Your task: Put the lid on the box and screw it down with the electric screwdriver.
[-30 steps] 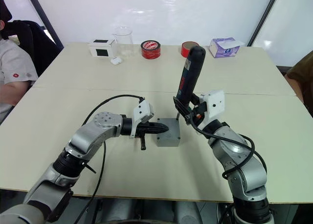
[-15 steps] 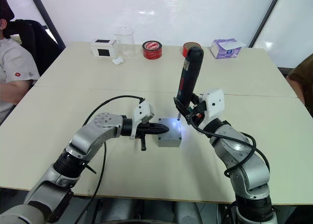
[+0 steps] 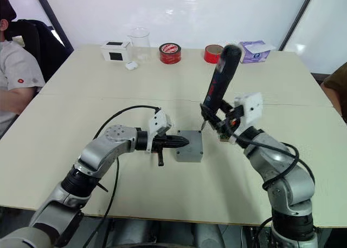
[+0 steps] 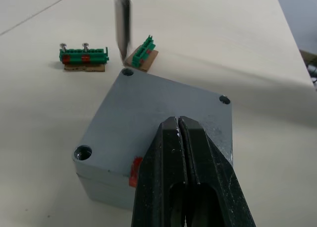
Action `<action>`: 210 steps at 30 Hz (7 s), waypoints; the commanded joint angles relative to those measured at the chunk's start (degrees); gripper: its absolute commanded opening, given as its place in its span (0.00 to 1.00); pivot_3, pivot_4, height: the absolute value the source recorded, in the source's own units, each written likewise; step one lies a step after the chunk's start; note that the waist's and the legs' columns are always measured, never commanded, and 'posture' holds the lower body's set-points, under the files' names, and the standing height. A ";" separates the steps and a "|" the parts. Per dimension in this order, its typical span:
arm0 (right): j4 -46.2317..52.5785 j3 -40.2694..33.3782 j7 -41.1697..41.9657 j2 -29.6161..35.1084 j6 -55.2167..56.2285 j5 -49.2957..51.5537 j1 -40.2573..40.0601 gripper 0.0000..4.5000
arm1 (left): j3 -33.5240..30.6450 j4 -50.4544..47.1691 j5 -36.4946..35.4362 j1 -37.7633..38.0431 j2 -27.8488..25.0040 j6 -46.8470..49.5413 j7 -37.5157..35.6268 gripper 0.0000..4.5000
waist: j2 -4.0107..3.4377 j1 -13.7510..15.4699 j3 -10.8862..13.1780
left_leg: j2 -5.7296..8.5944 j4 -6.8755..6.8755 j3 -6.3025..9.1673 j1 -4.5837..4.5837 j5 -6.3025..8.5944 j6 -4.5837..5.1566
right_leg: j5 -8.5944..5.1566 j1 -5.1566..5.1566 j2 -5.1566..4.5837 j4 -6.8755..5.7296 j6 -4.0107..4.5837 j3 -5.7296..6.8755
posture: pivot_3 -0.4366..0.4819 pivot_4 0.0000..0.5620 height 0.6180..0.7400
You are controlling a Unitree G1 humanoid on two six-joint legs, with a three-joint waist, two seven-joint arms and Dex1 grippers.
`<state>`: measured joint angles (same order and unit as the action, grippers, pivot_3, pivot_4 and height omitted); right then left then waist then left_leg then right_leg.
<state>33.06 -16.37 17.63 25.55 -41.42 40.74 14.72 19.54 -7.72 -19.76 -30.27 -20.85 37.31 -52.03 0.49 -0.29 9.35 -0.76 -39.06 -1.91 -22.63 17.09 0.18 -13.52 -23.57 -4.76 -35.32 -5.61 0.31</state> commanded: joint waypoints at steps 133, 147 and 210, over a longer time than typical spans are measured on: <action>-1.54 1.91 33.35 27.82 -10.07 -4.29 -6.00 0.99 | -2.16 -0.06 5.29 -3.79 -8.82 4.02 -5.28 0.00 | -0.17 1.05 0.22 | 0.18 -0.84 -0.24 -0.77 0.23 0.41 | 0.37 -0.77 0.08 -0.59 -0.61 -0.20 | 0.48 0.27 1.00; -22.81 8.89 13.91 7.64 3.66 -17.07 2.76 0.87 | -13.67 -6.22 -8.13 -1.52 -1.59 12.30 2.41 0.00 | -0.15 0.86 0.21 | 0.18 -0.91 -0.31 -0.71 0.22 0.41 | 0.37 -0.77 0.09 -0.77 -0.62 -0.24 | 0.48 0.27 1.00; -34.38 10.47 18.58 6.32 11.59 -23.27 4.96 0.52 | -12.30 -7.97 -10.85 0.83 -5.35 10.35 6.53 0.00 | -0.15 0.54 0.21 | 0.18 -0.90 -0.31 -0.70 0.22 0.39 | 0.37 -0.77 0.11 -0.76 -0.61 -0.24 | 0.48 0.27 1.00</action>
<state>-1.63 -5.26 36.17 31.66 -31.37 17.56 18.72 7.68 -14.32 -30.45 -28.92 -25.92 48.18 -45.68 0.34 0.25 9.56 -0.58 -39.96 -2.22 -23.33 17.30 0.57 -13.15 -24.34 -4.65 -36.07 -6.21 0.07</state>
